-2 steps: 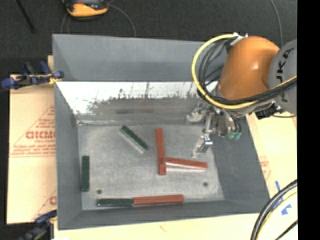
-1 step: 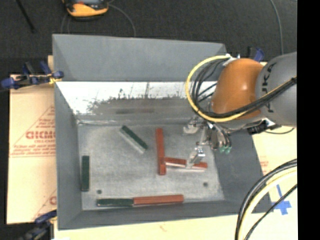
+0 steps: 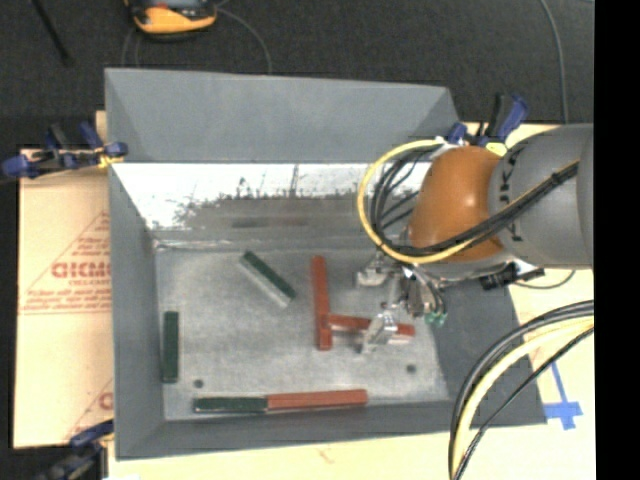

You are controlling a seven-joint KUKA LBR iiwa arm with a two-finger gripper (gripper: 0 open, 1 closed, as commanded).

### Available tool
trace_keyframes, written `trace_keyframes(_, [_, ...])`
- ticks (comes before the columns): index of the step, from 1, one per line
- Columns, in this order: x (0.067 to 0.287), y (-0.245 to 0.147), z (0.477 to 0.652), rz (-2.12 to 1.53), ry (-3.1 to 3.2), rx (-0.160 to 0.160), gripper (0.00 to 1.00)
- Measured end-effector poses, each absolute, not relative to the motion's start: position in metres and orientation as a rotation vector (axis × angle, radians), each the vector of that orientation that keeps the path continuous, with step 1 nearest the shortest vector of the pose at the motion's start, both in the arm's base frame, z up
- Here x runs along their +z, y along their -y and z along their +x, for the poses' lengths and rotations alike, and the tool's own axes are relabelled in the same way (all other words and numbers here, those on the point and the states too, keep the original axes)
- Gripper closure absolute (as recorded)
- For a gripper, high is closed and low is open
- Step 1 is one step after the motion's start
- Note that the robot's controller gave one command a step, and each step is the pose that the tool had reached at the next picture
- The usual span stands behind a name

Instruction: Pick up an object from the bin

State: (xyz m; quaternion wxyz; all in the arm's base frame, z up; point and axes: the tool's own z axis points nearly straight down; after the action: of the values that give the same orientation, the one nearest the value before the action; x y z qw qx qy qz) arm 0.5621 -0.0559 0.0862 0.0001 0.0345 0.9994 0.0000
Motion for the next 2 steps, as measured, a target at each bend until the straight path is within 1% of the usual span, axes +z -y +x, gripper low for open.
trace_keyframes(1, [0.13, 0.052, 0.555, 0.281, -3.129, 0.001, 0.0])
trace_keyframes(2, [0.102, 0.05, 0.556, 0.216, -3.124, -0.002, 0.0])
